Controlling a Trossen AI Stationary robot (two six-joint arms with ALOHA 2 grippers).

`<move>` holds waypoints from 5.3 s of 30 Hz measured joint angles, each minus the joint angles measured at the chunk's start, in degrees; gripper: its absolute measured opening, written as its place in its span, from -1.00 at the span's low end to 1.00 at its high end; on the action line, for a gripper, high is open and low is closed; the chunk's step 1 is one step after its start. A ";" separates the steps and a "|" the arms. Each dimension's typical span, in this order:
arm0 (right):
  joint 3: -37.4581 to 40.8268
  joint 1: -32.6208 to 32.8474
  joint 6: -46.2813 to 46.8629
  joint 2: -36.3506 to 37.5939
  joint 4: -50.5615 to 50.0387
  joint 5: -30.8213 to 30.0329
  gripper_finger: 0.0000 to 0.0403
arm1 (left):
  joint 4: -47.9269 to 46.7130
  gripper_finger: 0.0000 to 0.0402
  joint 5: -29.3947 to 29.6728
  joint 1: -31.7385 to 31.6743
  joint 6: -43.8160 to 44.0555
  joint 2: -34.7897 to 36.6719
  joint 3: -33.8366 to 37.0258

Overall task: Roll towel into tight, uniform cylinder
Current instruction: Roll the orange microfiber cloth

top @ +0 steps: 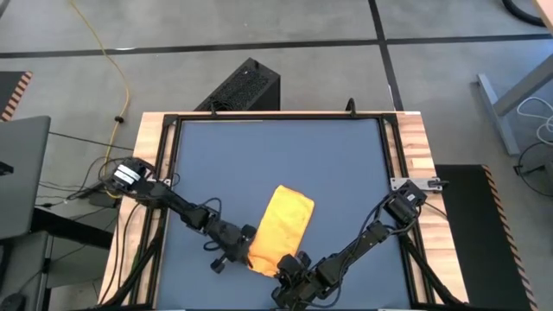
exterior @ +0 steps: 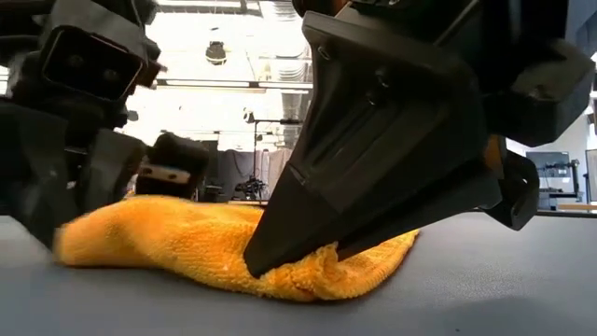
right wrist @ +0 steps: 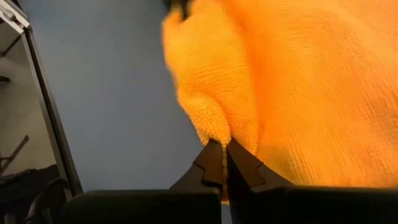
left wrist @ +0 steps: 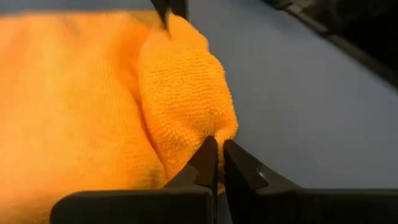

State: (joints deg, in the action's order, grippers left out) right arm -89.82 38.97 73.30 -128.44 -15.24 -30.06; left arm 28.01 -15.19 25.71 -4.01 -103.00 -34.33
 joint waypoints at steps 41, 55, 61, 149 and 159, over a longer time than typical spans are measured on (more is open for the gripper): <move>0.00 -0.89 22.31 0.33 2.47 4.72 -0.90 | -13.21 -1.00 -22.18 -9.85 28.38 1.92 -2.72; -0.09 -0.89 29.20 0.46 -1.85 4.20 -0.90 | -28.69 -0.79 -11.77 -10.58 16.48 1.68 -10.35; -0.09 -1.39 29.29 0.50 -2.23 5.76 -0.90 | -39.46 -0.66 -11.32 -11.80 7.39 1.64 -15.46; 0.10 0.30 -9.96 8.05 -9.66 3.50 -0.22 | 4.29 -1.00 -1.44 -4.65 6.40 -3.02 -5.68; 0.00 0.25 -33.41 4.26 -0.32 -1.33 -0.22 | 3.27 -1.00 -2.60 -5.72 6.86 -3.02 -5.68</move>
State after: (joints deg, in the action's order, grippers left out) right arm -89.82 39.23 39.89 -124.18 -15.56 -31.40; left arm 31.28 -17.80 19.99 2.85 -106.02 -40.01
